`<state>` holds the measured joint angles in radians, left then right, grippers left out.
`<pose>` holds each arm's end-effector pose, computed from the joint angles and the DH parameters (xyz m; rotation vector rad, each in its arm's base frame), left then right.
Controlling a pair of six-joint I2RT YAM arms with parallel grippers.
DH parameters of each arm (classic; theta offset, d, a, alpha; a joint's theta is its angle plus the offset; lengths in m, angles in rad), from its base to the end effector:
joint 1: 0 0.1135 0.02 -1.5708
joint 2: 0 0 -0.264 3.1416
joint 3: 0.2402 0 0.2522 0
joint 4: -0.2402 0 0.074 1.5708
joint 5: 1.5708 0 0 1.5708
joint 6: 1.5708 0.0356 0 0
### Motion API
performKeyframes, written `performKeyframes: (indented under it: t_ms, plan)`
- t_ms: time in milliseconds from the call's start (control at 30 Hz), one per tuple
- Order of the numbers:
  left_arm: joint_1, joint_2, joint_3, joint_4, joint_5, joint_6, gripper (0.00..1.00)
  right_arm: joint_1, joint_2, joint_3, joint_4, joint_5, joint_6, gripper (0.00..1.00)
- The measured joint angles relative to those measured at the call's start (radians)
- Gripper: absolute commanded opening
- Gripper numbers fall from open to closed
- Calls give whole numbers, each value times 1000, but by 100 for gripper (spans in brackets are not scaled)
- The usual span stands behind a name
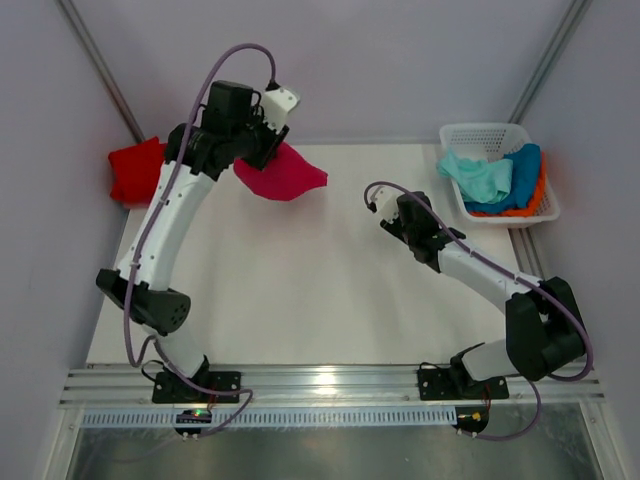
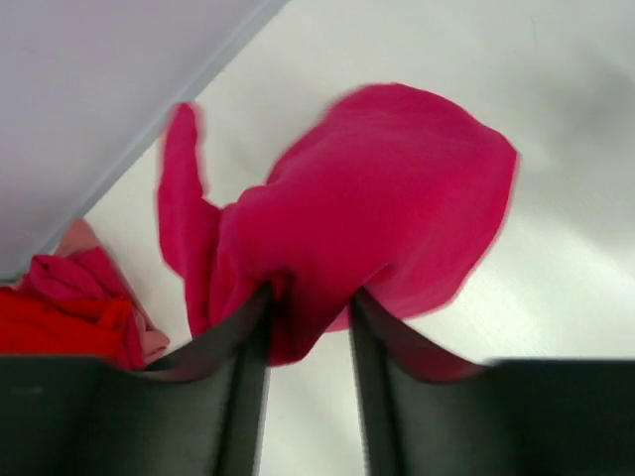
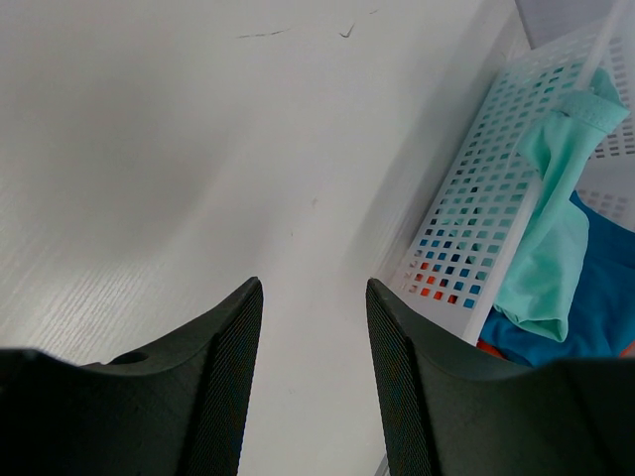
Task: Fold and stack the t-shirts
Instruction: Flatten the tshirt out
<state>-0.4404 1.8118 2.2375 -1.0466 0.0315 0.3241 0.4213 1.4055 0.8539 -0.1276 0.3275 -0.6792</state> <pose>0.3346 -0.1589 0.4619 0.8345 2.0281 -0.1000 0.2788 0.1124 0.2290 -1.0246 2.0098 -0.5067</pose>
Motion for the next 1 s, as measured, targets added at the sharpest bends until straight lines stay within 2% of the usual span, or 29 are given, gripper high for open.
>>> performKeyframes:
  t_ms: [67,100,133,300,500,633,767,1000]
  plan:
    - [-3,-90,-113,10,37,-3,72,0,0,0,0,-1,0,50]
    - [-5,-122,-166,8,58,-3,95,0,0,0,0,-1,0,50]
    - [-5,-139,-206,2,77,3,99,0,0,0,0,-1,1,51]
    - [-9,-108,-408,-32,166,-6,99,0,0,0,-1,-8,5,50]
    - [-9,-21,-539,-37,169,-12,99,0,0,1,-8,-13,5,50]
    - [-9,-19,-566,6,106,-13,99,0,0,1,-10,-16,5,50]
    - [-6,-7,-608,119,-7,-27,99,0,0,1,-16,-20,6,50]
    - [36,89,-628,257,-127,-91,99,0,0,1,-23,-28,6,50]
